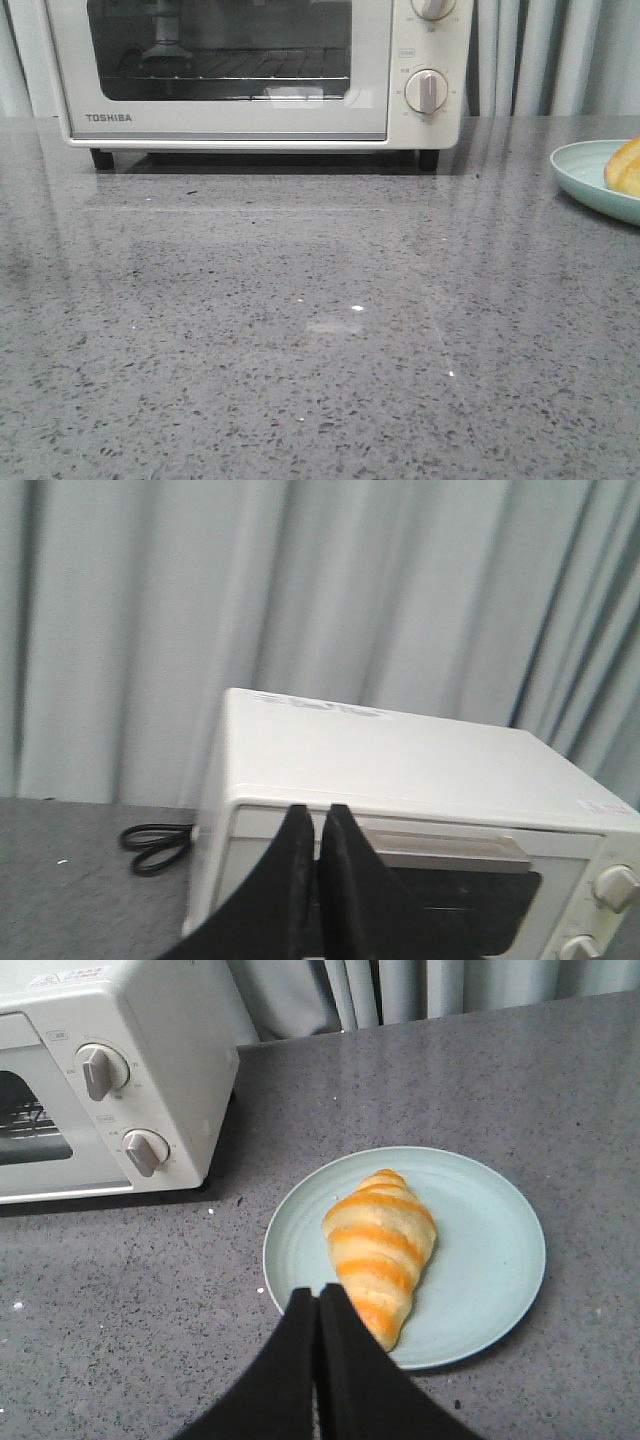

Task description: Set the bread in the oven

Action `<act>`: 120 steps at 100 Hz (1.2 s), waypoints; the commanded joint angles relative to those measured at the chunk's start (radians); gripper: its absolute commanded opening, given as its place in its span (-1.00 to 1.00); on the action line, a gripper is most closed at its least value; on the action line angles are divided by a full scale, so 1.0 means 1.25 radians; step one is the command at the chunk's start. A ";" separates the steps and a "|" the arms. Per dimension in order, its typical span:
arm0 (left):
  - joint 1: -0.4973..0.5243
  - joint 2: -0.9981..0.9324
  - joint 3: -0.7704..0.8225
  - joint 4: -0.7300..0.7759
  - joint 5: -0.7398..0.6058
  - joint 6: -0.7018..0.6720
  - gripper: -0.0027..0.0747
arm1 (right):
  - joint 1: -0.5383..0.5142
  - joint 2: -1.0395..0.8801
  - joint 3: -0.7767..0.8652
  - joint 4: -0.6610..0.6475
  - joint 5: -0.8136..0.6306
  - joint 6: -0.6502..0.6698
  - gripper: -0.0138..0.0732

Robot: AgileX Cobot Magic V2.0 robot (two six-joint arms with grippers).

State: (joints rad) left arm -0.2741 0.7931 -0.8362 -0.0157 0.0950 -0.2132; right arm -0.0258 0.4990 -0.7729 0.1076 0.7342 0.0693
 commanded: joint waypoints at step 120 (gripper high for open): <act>-0.129 0.554 -0.310 0.007 -0.139 0.024 -0.99 | -0.001 0.033 -0.066 0.007 -0.010 -0.011 -0.84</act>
State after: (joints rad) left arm -0.4267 1.5049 -1.1849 0.0000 -0.0312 -0.1808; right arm -0.0258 0.5272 -0.8227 0.1111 0.7957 0.0608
